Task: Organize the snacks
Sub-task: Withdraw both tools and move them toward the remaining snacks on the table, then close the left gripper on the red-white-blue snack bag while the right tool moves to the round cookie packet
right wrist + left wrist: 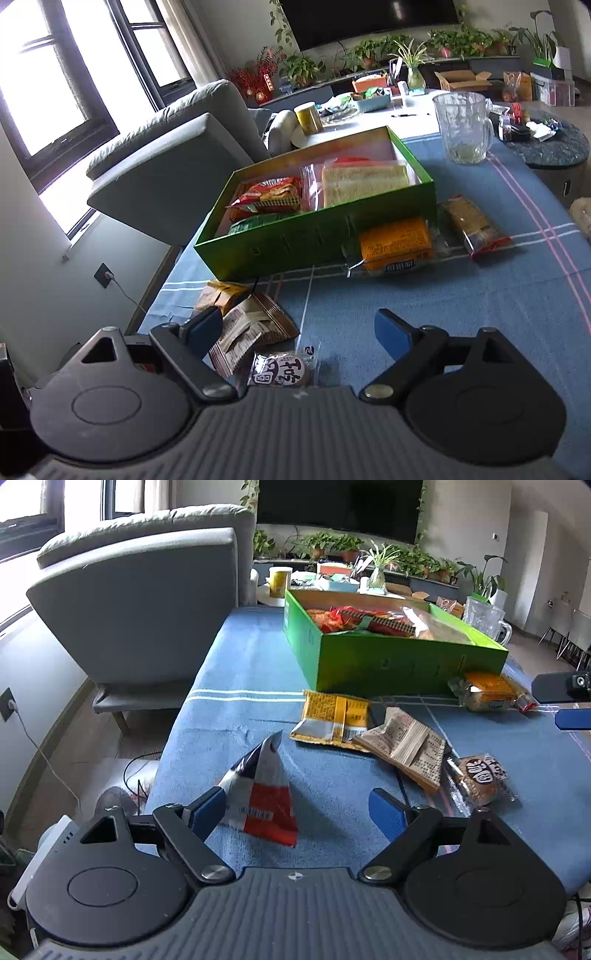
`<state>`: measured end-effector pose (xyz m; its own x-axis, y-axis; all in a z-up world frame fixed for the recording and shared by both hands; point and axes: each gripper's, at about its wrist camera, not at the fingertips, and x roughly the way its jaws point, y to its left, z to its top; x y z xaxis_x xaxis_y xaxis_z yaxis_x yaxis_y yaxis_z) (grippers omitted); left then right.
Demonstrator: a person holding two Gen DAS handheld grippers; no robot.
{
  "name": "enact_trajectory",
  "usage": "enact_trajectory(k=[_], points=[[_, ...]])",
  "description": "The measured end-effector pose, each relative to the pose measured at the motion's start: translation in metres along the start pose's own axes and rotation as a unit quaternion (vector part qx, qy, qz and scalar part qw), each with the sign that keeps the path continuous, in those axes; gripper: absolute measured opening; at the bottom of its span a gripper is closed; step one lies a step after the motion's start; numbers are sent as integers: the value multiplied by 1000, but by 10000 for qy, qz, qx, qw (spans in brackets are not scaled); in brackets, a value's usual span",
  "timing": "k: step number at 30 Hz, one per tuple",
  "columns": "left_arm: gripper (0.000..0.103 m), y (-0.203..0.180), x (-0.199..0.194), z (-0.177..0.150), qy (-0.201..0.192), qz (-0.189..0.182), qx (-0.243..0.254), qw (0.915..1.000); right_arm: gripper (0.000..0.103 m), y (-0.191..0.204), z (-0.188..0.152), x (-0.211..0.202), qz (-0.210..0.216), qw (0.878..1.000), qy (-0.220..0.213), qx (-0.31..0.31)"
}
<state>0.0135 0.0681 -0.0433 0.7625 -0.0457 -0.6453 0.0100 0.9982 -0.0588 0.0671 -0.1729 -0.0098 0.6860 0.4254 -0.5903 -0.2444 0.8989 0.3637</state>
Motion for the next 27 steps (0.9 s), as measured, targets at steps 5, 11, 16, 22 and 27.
enact_trajectory(k=[5,11,16,22,27], points=[[83,5,-3,2,-84,10,-167,9998,95,-2,-2,3,-12,10000,60,29],[83,13,3,7,-107,226,-87,9997,95,-5,-2,3,-16,9999,87,87],[82,17,25,5,132,285,-61,9995,95,-4,-5,6,-9,9998,185,75],[54,6,24,1,-15,163,200,9997,95,-3,-4,7,-41,9998,215,23],[53,-4,19,0,22,-109,235,9997,95,-3,-6,10,-32,9996,278,39]])
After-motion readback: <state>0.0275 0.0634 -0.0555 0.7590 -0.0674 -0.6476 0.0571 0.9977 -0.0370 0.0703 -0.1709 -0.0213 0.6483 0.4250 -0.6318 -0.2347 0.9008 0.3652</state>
